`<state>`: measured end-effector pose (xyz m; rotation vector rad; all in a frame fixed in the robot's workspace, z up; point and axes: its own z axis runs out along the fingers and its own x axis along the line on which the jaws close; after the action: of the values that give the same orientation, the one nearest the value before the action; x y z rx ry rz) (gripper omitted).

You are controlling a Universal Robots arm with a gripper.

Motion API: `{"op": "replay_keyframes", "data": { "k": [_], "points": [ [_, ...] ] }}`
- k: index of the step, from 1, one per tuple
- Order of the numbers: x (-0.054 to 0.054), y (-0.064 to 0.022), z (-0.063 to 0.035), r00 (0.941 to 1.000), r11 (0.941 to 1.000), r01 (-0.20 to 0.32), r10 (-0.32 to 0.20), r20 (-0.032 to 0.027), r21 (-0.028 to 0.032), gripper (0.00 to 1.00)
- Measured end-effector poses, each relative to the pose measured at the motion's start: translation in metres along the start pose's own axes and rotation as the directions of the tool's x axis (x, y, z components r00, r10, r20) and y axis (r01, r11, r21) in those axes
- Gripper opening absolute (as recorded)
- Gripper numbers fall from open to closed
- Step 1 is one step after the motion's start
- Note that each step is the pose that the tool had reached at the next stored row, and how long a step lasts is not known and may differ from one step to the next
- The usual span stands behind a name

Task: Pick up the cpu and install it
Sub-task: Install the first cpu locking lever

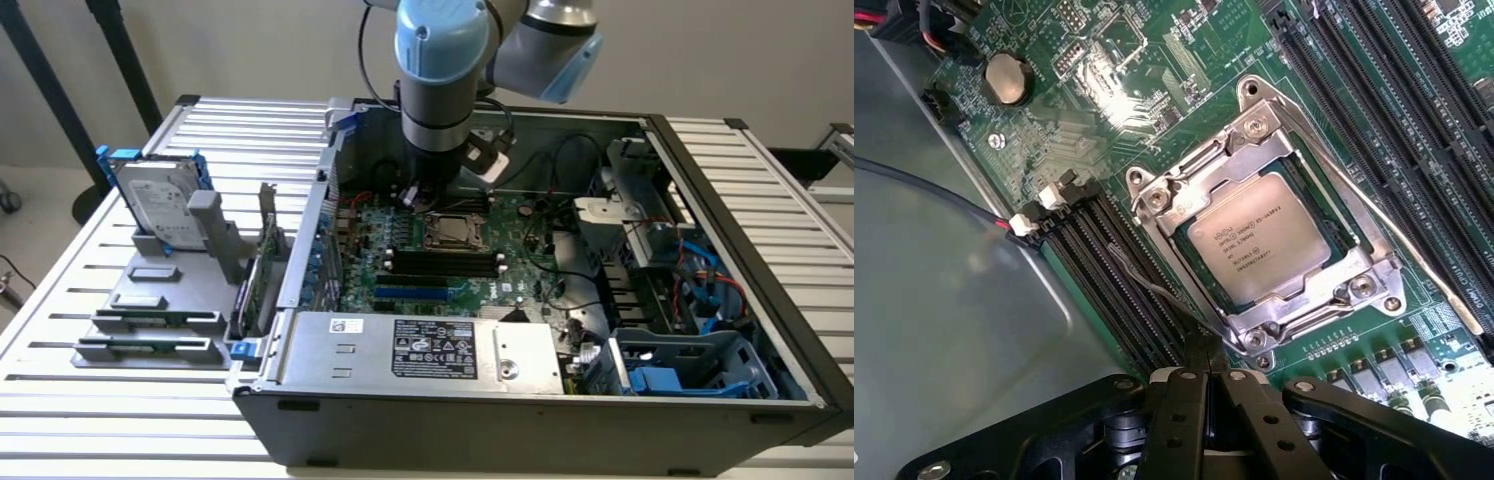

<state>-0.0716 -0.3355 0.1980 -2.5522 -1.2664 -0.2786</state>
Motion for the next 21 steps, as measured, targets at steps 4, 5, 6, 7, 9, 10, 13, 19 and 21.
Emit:
{"op": "replay_keyframes", "data": {
  "k": [4,5,6,7,9,10,13,19,21],
  "points": [
    [0.0010,0.0014,0.0002,1.0000,1.0000,-0.006,0.006,0.0002,-0.0001,0.11],
    [0.0013,0.0018,0.0002,1.0000,1.0000,-0.007,0.007,0.0002,-0.0003,0.11],
    [0.0016,0.0022,0.0003,1.0000,1.0000,-0.008,0.008,0.0001,-0.0003,0.11],
    [0.0018,0.0026,0.0004,1.0000,1.0000,-0.009,0.009,0.0000,-0.0005,0.11],
    [0.0024,0.0035,0.0005,0.9999,0.9999,-0.010,0.010,0.0000,-0.0008,0.11],
    [0.0027,0.0039,0.0006,0.9999,0.9999,-0.011,0.011,-0.0001,-0.0009,0.11],
    [0.0034,0.0051,0.0009,0.9999,0.9999,-0.014,0.014,-0.0001,-0.0011,0.11],
    [0.0049,0.0076,0.0015,0.9998,0.9998,-0.019,0.019,-0.0001,-0.0017,0.11],
    [0.0054,0.0085,0.0017,0.9998,0.9998,-0.020,0.020,-0.0002,-0.0019,0.11]
  ]
}}
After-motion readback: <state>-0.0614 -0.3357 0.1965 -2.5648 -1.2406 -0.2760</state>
